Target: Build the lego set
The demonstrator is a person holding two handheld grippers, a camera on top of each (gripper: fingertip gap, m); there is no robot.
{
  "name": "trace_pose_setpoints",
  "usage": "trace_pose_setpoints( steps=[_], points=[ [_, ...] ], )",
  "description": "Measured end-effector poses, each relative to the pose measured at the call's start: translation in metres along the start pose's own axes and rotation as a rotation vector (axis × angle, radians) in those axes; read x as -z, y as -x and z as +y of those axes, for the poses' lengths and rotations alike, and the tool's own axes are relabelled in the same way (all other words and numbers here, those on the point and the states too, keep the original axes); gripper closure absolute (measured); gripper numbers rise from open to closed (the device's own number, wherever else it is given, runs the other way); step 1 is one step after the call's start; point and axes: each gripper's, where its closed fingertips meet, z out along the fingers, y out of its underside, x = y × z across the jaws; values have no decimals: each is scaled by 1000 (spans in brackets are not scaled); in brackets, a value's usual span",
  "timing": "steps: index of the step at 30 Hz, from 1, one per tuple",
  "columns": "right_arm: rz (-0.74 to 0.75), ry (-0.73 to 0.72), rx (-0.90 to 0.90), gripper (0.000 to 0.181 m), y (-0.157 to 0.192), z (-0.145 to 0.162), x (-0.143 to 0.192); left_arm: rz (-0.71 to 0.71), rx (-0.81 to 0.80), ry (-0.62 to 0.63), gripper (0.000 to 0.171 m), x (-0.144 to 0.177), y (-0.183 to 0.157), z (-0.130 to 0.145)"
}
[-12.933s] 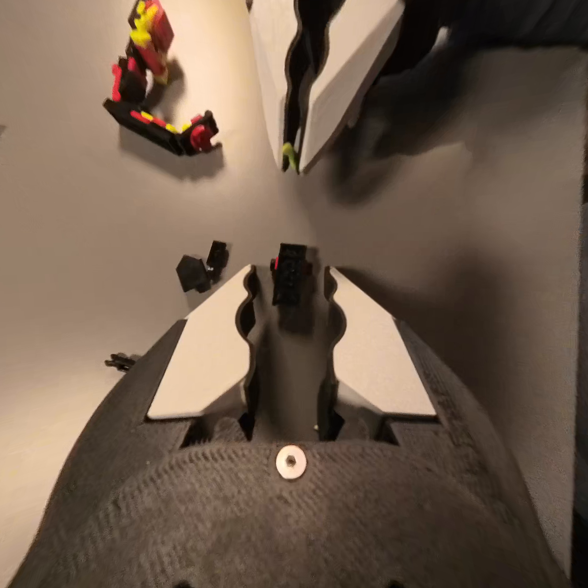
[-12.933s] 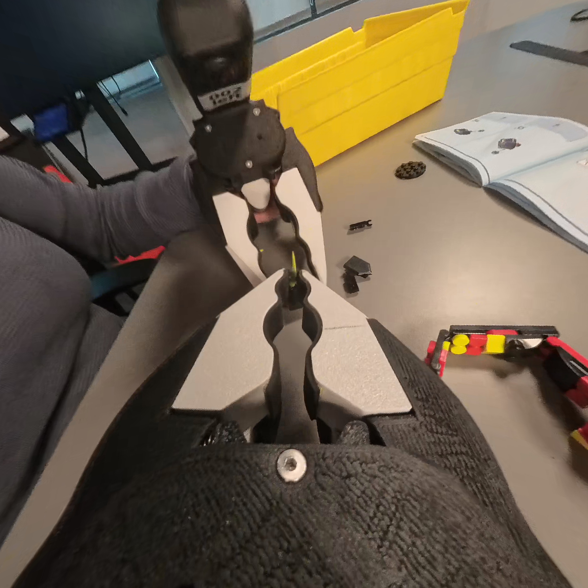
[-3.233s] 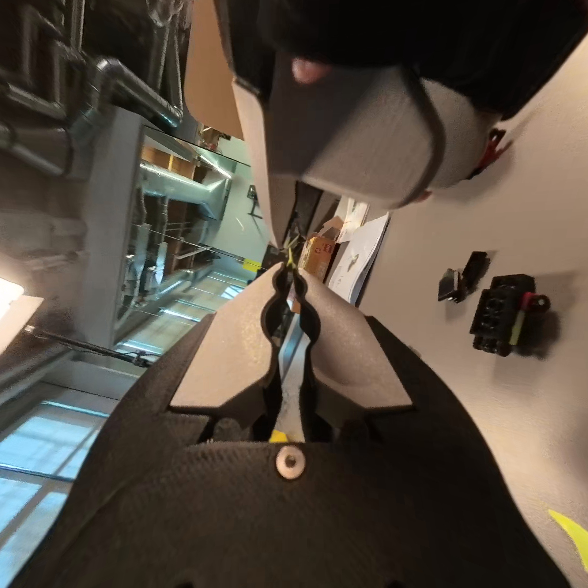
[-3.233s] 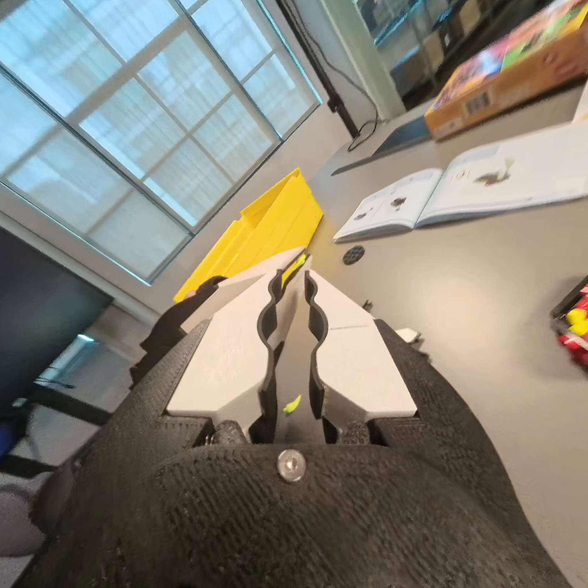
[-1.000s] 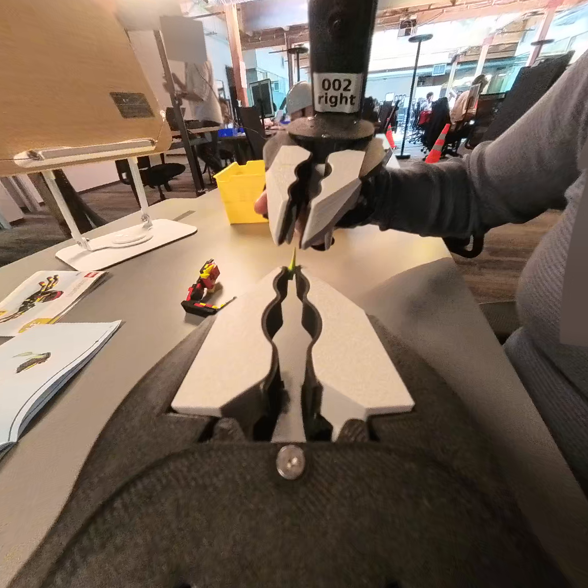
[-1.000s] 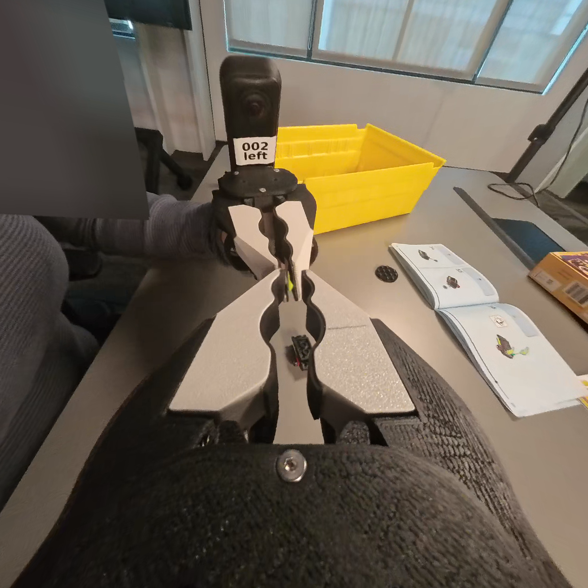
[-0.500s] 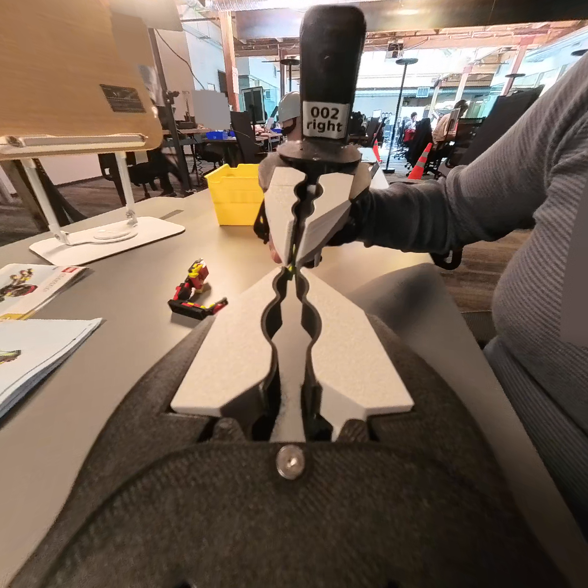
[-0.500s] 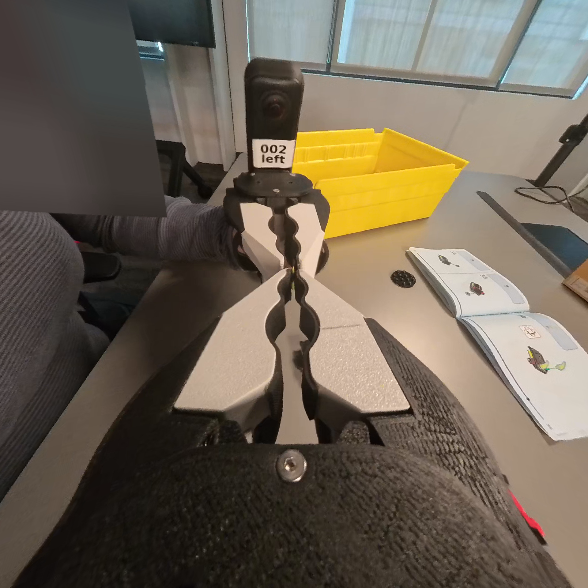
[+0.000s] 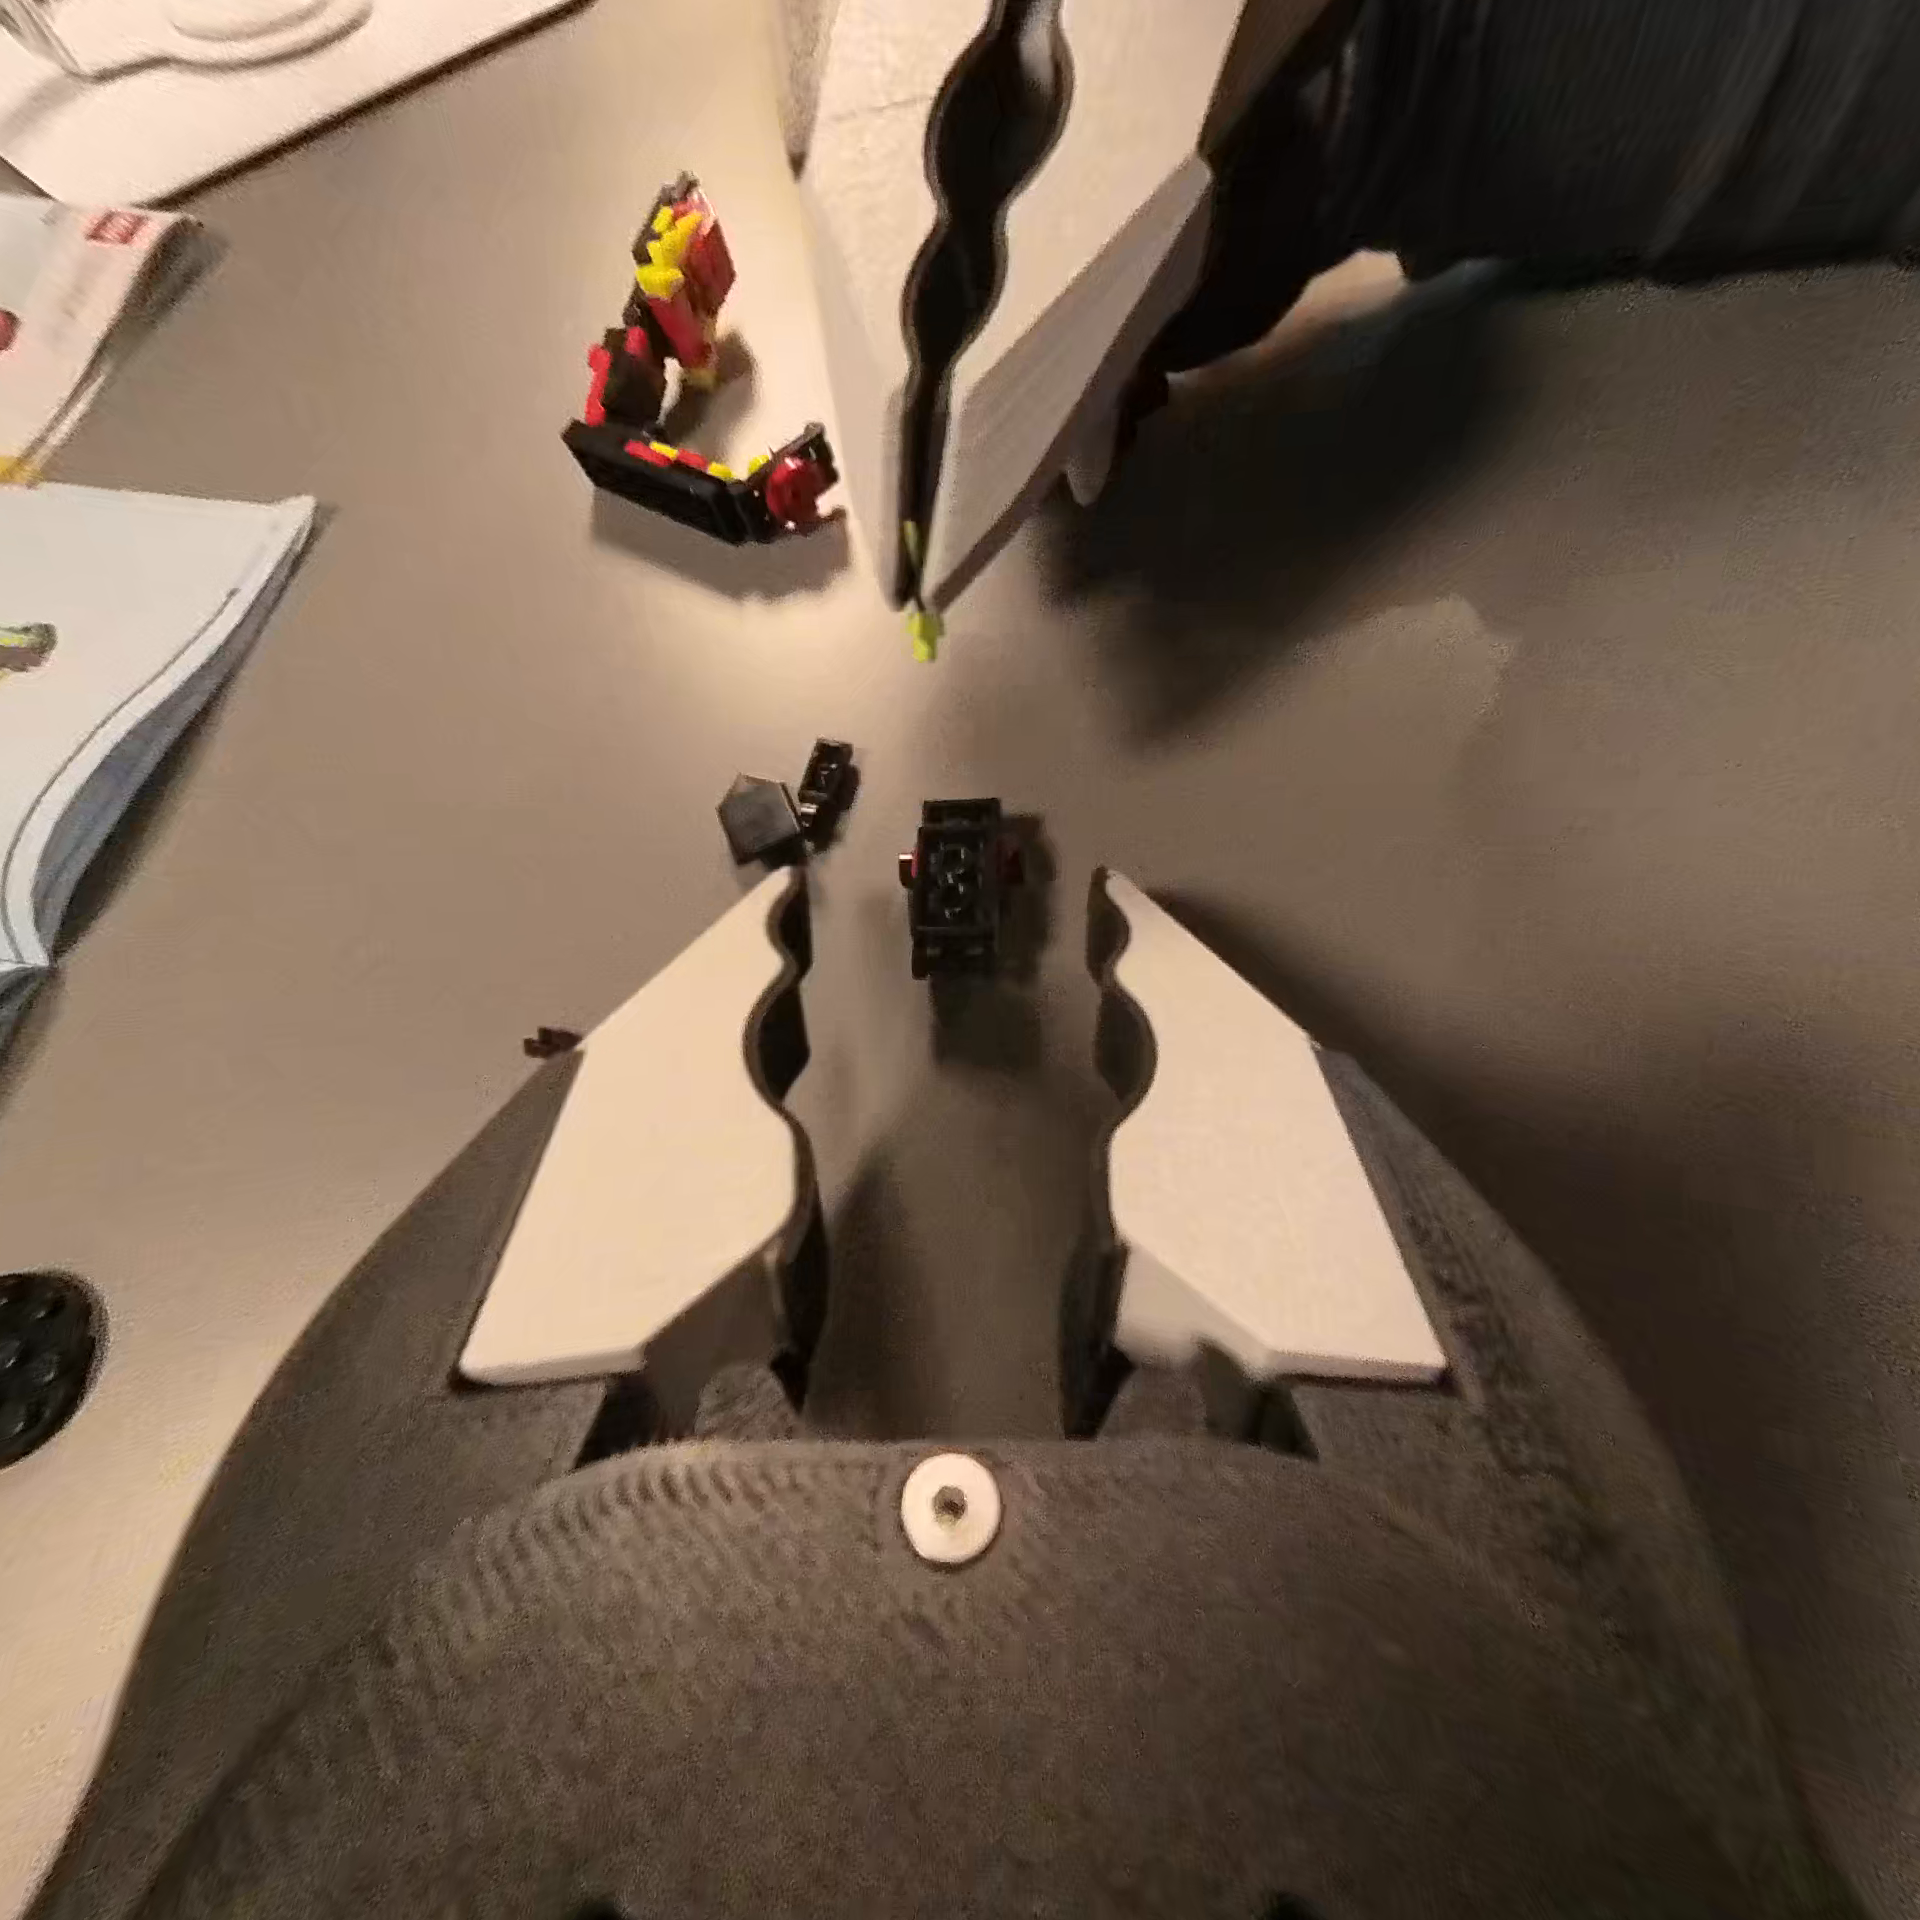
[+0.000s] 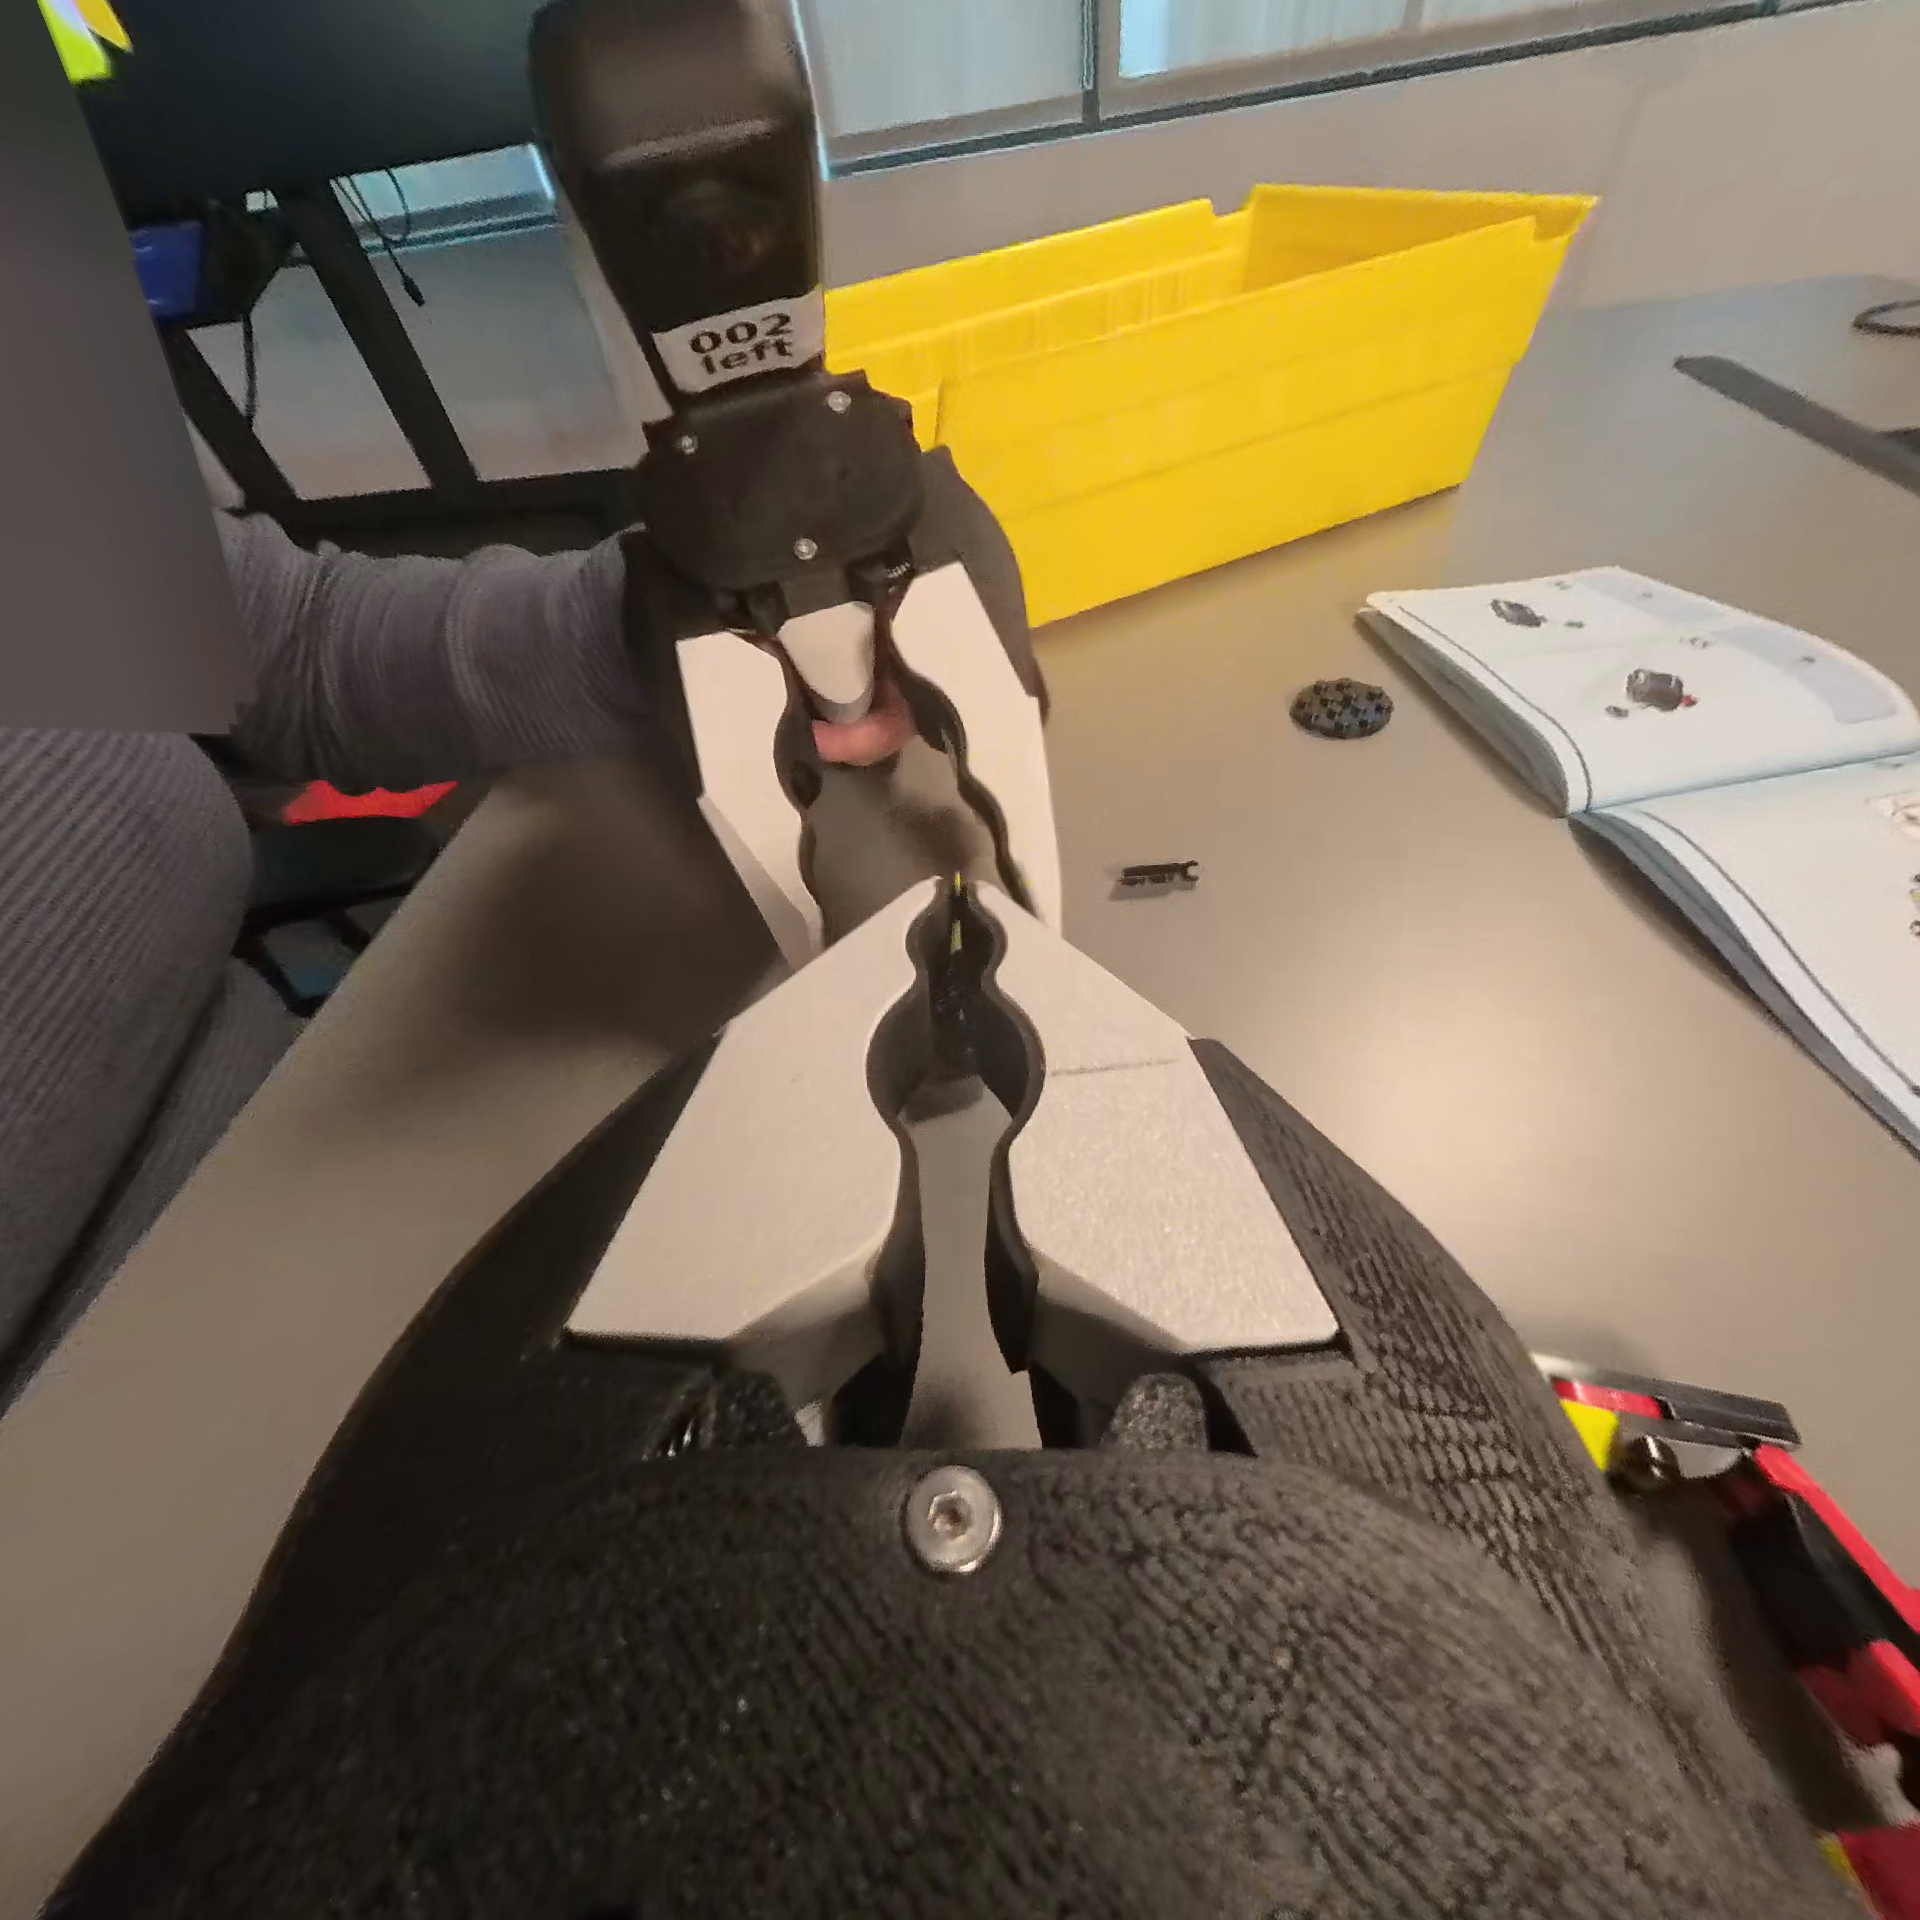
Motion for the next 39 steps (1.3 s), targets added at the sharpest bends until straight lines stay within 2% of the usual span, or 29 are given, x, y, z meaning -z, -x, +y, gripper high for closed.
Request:
trace_pose_setpoints(
  steps=[3, 8, 12, 13, 16, 18, 28, 39],
  points=[
    [-15, 5, -32, 181, -4, 1, 1, 0, -4, 11, 130, -2, 0, 1],
    [-46, 52, -91, 181, -6, 7, -3, 15, -29, 89, 132, -10, -4, 10],
    [-52, 92, -102, 181, -6, 13, -6, 29, -57, 88, 138, -13, -6, 8],
    [-52, 102, -101, 181, -6, 14, -6, 24, -77, 86, 145, -14, -7, 7],
    [-52, 124, -107, 181, -6, 18, -4, 11, -97, 85, 146, -18, -6, 4],
    [-54, 140, -122, 181, -7, 21, -2, 42, -71, 87, 146, -19, -6, 3],
    [-82, 242, -291, 181, -11, 39, 2, 363, 182, 73, 146, -17, -5, -5],
    [-10, 254, -294, 181, -15, 37, -3, 433, 124, 86, 146, -19, 2, -5]
  ],
)
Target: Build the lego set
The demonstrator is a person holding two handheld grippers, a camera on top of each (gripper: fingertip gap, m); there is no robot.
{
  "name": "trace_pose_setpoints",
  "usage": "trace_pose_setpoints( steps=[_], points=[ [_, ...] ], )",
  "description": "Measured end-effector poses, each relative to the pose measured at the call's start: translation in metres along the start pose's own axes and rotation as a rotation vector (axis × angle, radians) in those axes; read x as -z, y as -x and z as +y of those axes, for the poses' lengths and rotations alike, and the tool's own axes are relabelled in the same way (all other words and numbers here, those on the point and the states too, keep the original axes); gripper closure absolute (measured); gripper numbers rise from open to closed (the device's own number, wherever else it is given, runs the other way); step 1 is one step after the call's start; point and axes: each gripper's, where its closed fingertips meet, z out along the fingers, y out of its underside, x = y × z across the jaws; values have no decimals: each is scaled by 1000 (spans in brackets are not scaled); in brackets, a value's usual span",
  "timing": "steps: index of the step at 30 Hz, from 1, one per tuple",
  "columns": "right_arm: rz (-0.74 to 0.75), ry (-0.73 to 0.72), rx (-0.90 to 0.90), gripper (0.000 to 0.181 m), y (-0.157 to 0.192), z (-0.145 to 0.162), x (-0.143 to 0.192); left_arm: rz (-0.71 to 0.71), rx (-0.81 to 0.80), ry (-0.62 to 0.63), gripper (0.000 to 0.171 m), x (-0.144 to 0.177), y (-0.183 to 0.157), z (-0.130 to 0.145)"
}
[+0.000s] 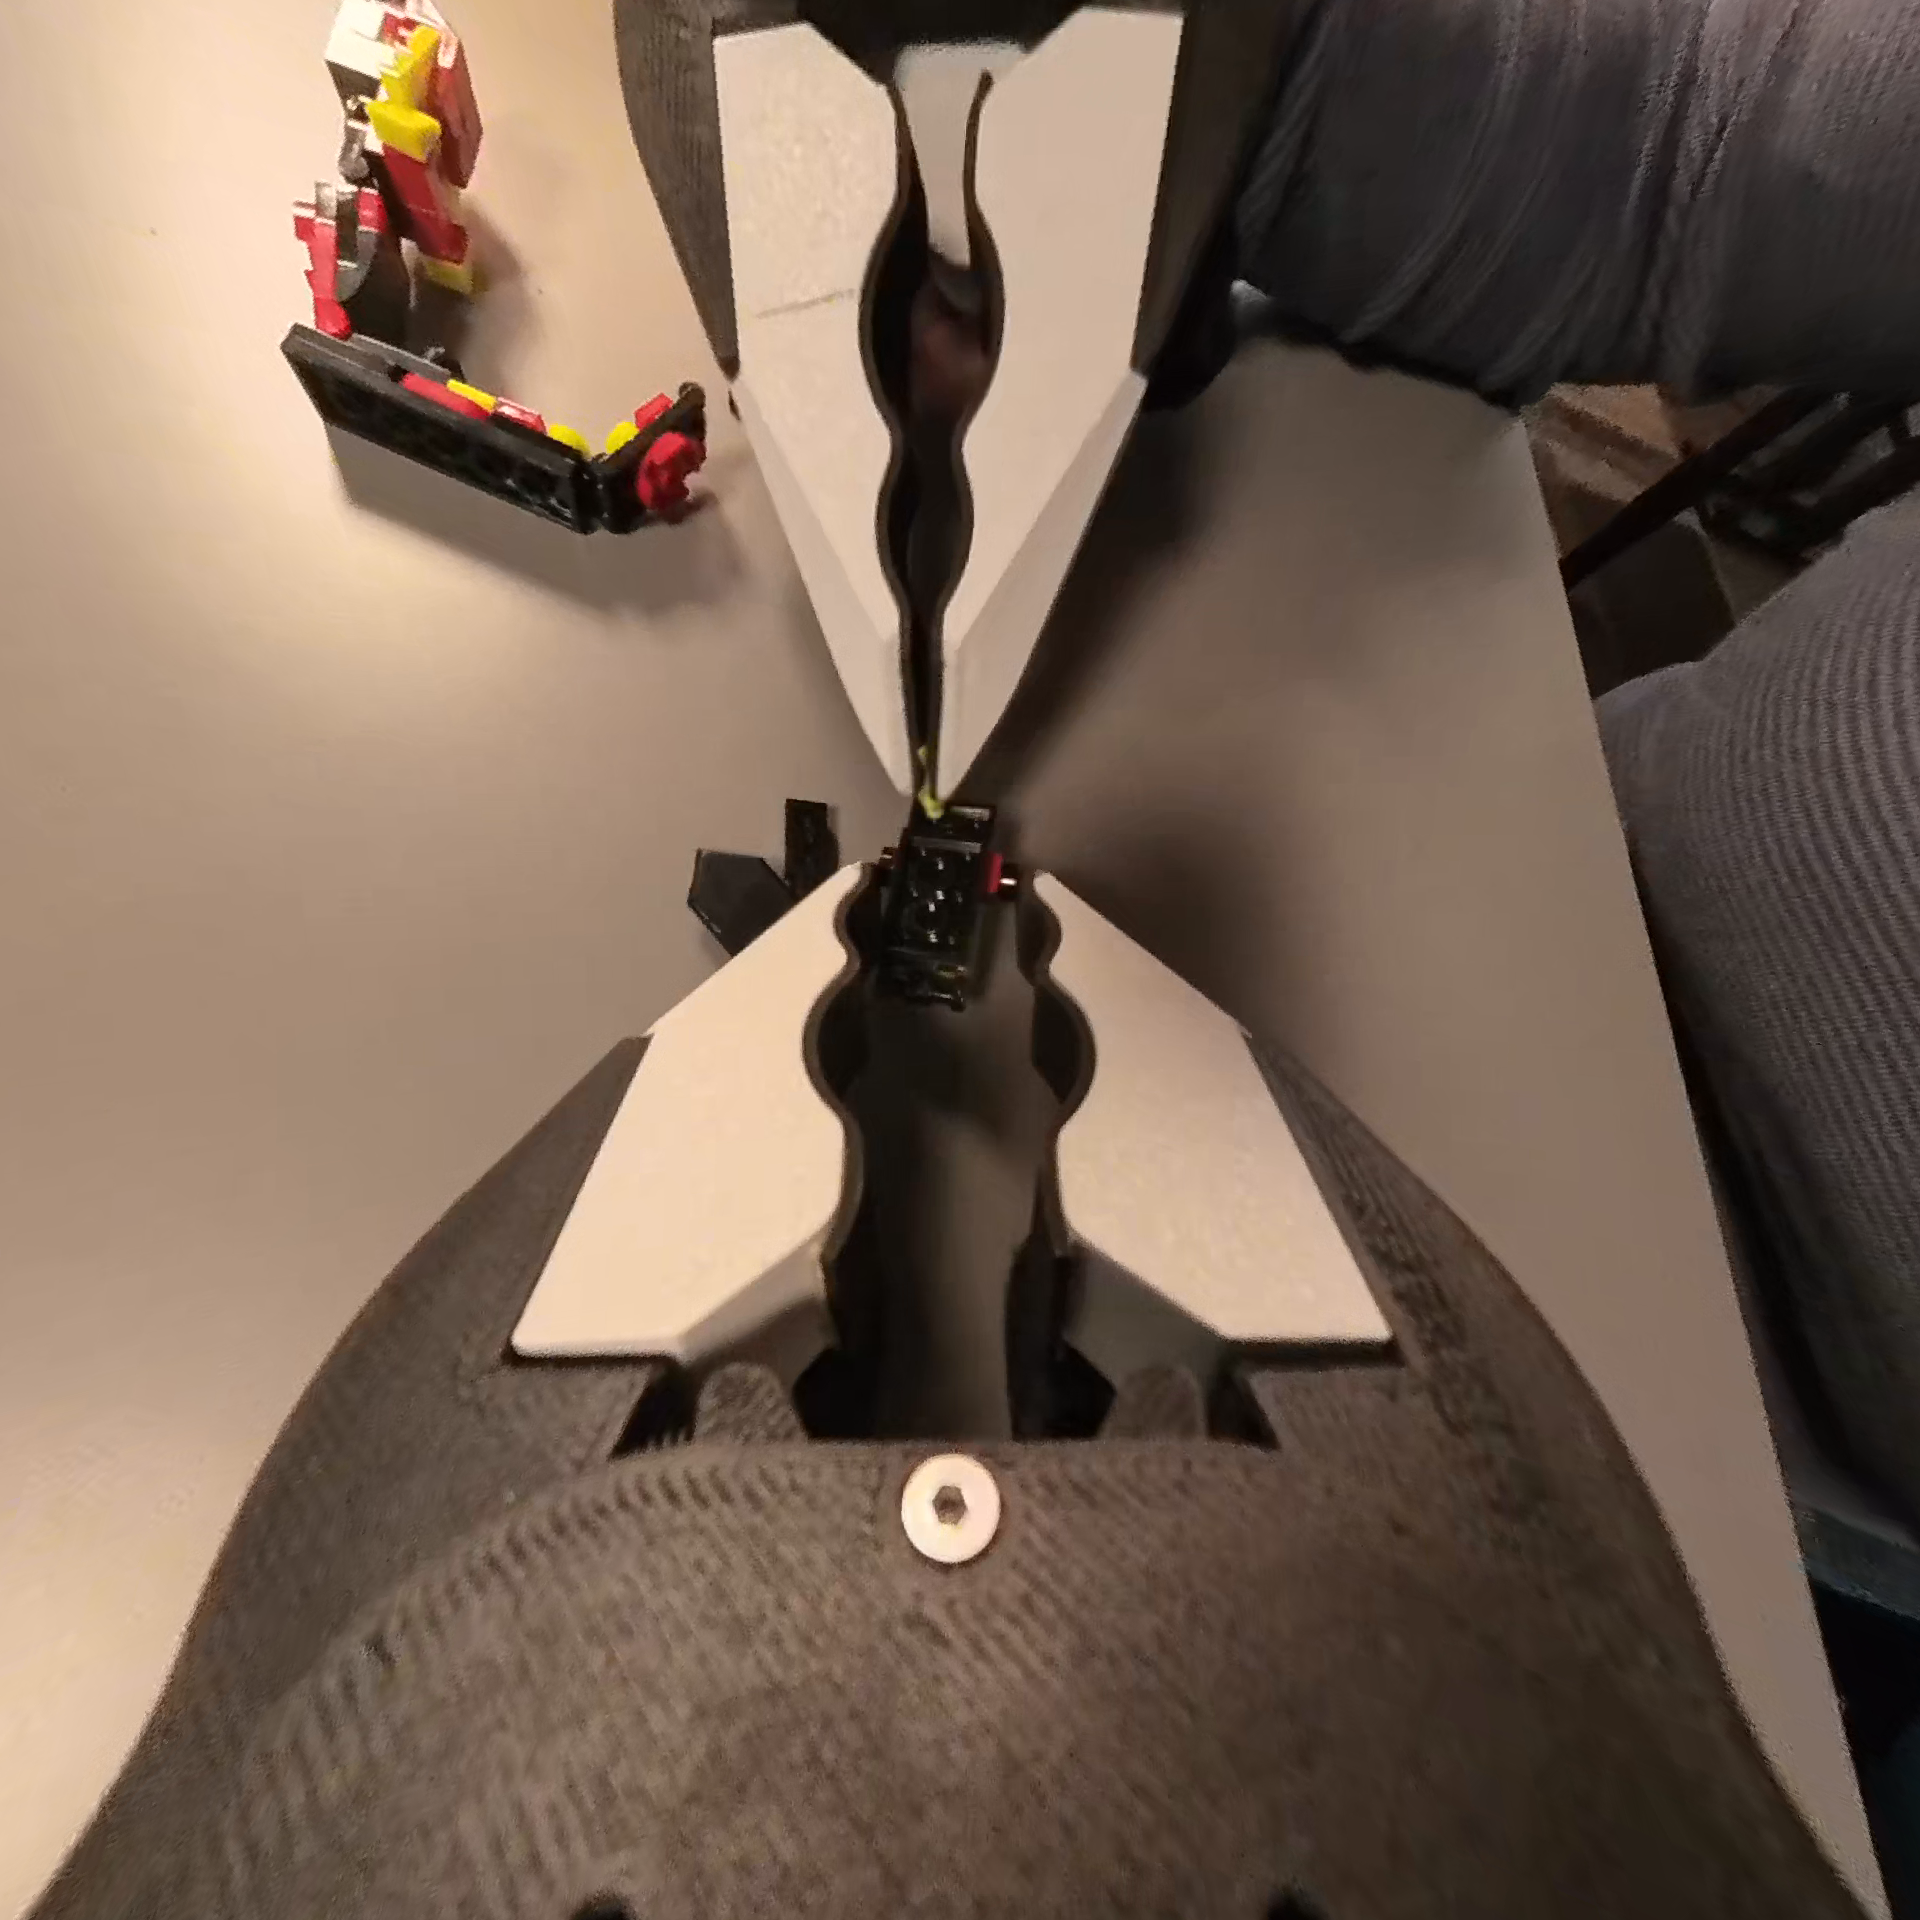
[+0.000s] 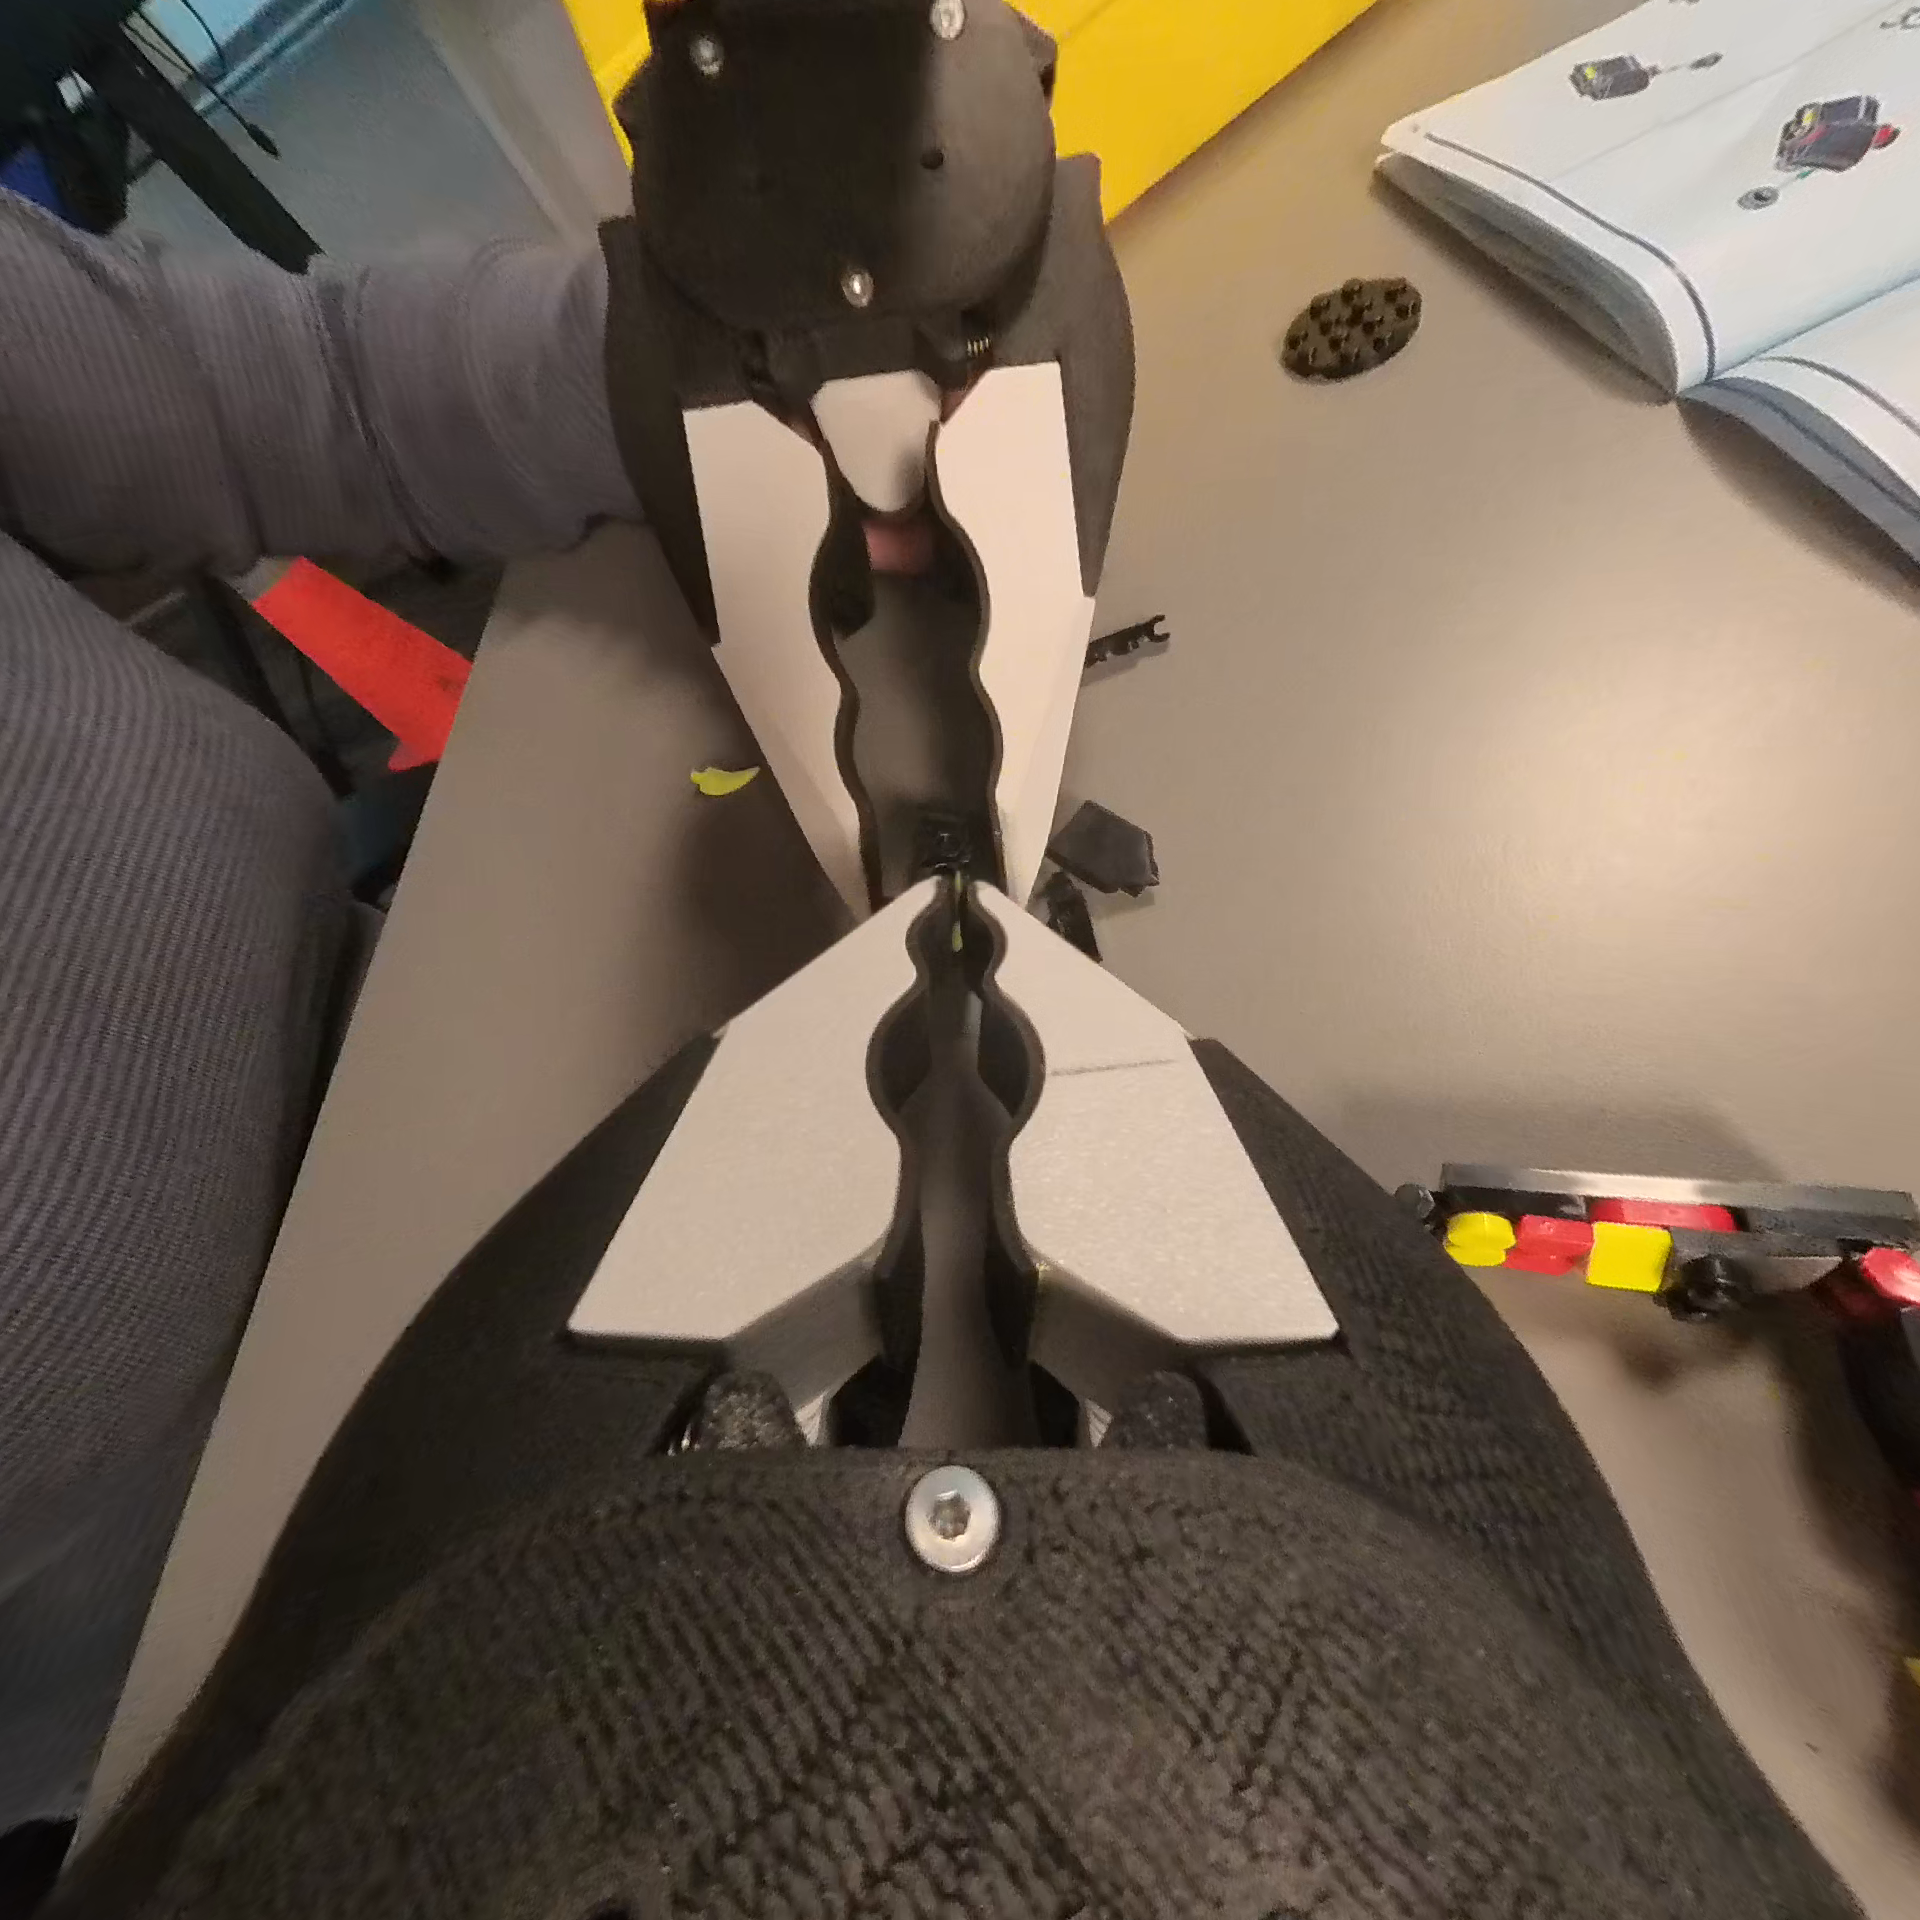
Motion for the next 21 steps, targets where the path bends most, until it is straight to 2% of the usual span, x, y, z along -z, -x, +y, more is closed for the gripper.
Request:
trace_pose_setpoints(
  steps=[15, 21],
  points=[
    [68, 115, 61, 181, 3, -1, 1, 10, -36, -35, 146, 4, -4, -4],
    [76, 90, 47, 181, 2, -4, -3, -27, -70, -44, 146, 4, -3, -4]
  ],
)
